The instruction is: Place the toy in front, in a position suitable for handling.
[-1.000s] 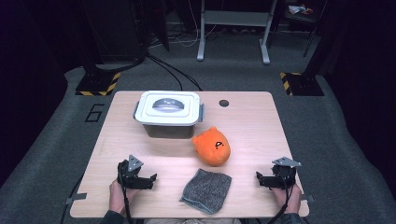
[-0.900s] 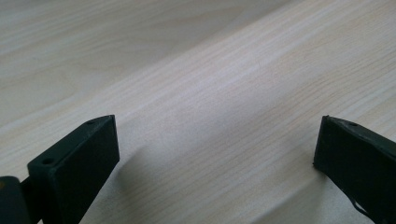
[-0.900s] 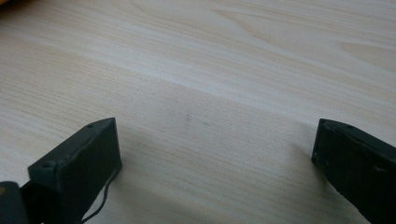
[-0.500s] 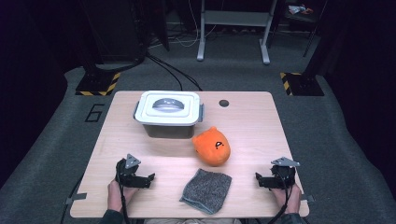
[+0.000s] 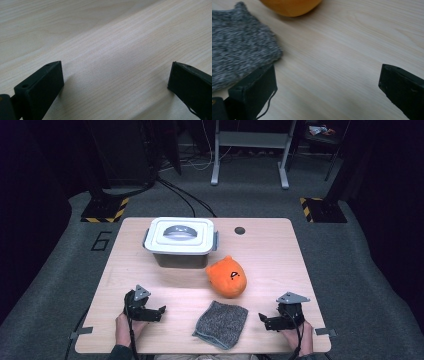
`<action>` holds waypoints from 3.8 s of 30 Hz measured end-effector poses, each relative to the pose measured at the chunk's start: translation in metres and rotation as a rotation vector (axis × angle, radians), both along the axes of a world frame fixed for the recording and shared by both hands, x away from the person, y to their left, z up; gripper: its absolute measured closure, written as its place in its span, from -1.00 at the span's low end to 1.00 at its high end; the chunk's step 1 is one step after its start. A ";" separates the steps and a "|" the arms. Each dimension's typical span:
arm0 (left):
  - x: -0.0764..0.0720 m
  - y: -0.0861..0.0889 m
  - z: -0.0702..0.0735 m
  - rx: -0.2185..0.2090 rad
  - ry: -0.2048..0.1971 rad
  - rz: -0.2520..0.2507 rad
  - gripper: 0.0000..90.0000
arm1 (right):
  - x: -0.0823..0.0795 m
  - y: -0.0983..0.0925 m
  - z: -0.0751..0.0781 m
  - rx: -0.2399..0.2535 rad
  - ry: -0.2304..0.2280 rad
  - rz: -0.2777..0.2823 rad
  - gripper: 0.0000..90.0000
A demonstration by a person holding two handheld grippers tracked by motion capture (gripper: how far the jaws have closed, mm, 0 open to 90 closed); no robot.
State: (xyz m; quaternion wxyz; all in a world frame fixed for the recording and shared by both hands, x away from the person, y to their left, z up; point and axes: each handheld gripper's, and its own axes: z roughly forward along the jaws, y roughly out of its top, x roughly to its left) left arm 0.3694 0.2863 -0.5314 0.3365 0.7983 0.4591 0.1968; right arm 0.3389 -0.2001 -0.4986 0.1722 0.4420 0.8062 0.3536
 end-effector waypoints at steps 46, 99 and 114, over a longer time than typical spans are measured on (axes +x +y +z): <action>-0.001 0.000 0.000 0.007 0.003 0.004 -1.00 | -0.006 0.095 -0.012 -0.077 0.022 0.392 0.51; -0.001 0.000 0.000 0.006 0.003 0.005 -1.00 | 0.004 -0.042 0.013 -0.090 -0.028 -0.162 0.48; -0.001 0.000 0.000 0.006 0.002 0.005 -1.00 | 0.039 -0.064 0.005 -0.095 -0.010 -0.301 0.44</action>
